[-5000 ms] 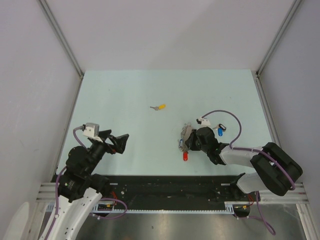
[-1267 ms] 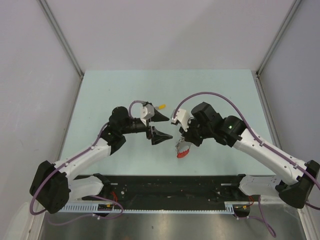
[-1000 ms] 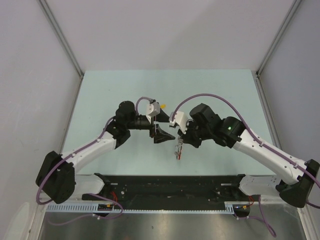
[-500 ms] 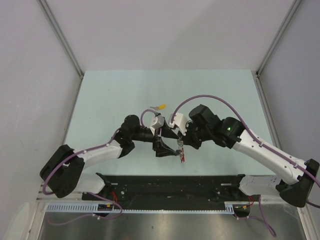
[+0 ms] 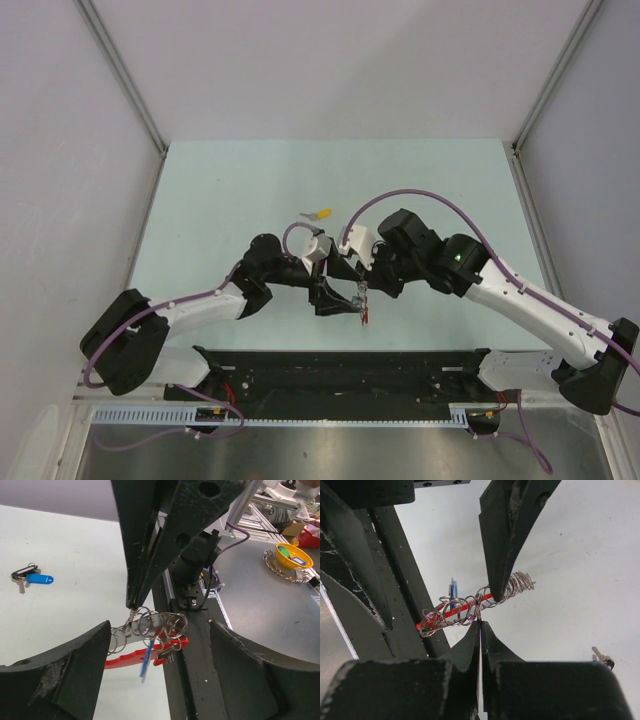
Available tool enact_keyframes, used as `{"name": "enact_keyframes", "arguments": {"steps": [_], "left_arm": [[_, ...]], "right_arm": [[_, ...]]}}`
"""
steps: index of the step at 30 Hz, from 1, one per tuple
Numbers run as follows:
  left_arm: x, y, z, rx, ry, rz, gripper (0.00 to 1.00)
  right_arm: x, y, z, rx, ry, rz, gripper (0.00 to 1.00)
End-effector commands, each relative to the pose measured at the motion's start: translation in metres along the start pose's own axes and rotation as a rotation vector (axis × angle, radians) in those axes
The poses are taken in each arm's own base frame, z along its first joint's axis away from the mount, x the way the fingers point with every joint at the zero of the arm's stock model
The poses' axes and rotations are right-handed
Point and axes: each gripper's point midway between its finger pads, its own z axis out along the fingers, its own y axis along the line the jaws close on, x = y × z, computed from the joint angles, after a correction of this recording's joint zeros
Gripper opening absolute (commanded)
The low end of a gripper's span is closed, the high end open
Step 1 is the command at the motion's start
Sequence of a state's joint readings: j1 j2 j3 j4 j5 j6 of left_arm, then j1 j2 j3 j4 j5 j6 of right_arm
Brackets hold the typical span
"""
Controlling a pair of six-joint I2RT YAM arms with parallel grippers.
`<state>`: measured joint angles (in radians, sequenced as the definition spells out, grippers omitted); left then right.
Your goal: Put the keys on the keyring
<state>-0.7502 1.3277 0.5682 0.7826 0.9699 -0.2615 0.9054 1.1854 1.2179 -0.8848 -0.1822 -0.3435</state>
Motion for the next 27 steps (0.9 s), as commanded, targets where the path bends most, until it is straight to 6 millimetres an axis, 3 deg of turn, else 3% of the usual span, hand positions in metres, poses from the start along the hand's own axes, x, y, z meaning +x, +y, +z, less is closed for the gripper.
{"name": "enact_keyframes", "arguments": {"steps": [1, 7, 17, 23, 27], "left_arm": [[0.000, -0.008, 0.003, 0.015, -0.004, 0.024, 0.82], [-0.003, -0.012, 0.003, 0.023, -0.006, 0.029, 0.75], [-0.012, -0.030, 0.006, 0.080, -0.009, 0.034, 0.74], [-0.012, -0.047, 0.020, 0.139, 0.011, 0.033, 0.74], [-0.025, -0.046, 0.023, 0.088, -0.032, 0.044, 0.75]], "right_arm": [[-0.011, -0.009, -0.006, 0.042, -0.047, 0.009, 0.00], [-0.010, -0.015, -0.006, 0.061, -0.047, 0.029, 0.00], [-0.004, -0.030, -0.001, 0.113, -0.023, 0.080, 0.00], [-0.005, -0.036, 0.002, 0.128, -0.033, 0.102, 0.00], [0.000, -0.042, 0.006, 0.153, -0.008, 0.121, 0.00]]}}
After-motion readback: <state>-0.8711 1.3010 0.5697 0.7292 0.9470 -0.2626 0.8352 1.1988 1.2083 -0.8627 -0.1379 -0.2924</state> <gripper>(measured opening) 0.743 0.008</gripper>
